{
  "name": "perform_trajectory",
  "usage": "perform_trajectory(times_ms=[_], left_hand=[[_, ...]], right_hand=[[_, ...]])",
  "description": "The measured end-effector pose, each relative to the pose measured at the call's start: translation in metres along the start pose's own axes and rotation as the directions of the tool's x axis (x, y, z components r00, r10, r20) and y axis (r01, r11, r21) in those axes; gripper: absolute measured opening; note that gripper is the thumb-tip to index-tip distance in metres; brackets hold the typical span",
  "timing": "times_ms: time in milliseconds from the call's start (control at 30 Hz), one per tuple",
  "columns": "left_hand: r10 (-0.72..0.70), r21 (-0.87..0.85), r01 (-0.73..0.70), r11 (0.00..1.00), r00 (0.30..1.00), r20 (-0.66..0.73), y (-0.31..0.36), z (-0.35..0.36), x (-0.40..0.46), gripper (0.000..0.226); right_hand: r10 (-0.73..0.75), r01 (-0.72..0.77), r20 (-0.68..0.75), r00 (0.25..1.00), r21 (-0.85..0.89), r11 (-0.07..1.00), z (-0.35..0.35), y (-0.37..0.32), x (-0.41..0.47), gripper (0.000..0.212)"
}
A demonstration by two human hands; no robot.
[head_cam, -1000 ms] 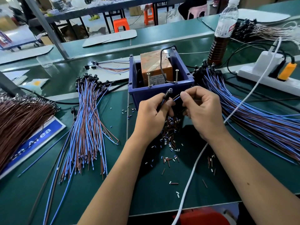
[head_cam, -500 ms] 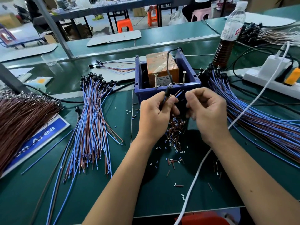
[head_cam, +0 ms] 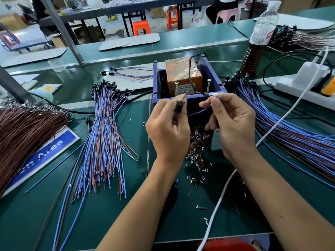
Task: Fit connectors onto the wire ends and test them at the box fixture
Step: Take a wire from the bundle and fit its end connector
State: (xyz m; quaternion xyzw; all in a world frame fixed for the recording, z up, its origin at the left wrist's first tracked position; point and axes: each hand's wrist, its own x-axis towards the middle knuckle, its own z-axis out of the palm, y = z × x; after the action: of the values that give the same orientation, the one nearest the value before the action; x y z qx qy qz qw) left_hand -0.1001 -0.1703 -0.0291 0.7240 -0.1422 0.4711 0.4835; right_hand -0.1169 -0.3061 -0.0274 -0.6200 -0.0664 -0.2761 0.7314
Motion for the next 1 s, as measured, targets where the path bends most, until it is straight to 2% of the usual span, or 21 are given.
perform_trajectory(times_ms=[67, 167, 333, 633, 1000], left_hand=[[-0.058, -0.023, 0.057, 0.998, 0.997, -0.059, -0.002, 0.0, 0.001, 0.009], [-0.227, -0.093, 0.217, 0.972, 0.968, -0.106, -0.002, -0.001, 0.004, 0.01], [-0.325, -0.135, 0.309, 0.941, 0.938, -0.12, -0.008, -0.001, 0.008, 0.007], [-0.292, -0.083, 0.284, 0.955, 0.95, -0.108, -0.009, 0.002, 0.007, 0.007], [-0.278, -0.108, 0.269, 0.957, 0.958, -0.075, -0.004, 0.002, 0.007, 0.009]], right_hand=[[-0.068, 0.061, -0.049, 0.996, -0.118, 0.991, -0.002, 0.001, 0.001, 0.004], [-0.158, 0.113, -0.154, 0.975, -0.268, 0.957, -0.002, 0.003, 0.005, 0.005], [-0.325, 0.188, -0.216, 0.921, -0.484, 0.854, 0.004, 0.0, 0.015, 0.008], [-0.344, 0.197, -0.188, 0.92, -0.537, 0.82, 0.014, -0.001, 0.014, 0.014], [-0.363, 0.229, -0.134, 0.922, -0.565, 0.792, 0.012, -0.003, 0.014, 0.015]])
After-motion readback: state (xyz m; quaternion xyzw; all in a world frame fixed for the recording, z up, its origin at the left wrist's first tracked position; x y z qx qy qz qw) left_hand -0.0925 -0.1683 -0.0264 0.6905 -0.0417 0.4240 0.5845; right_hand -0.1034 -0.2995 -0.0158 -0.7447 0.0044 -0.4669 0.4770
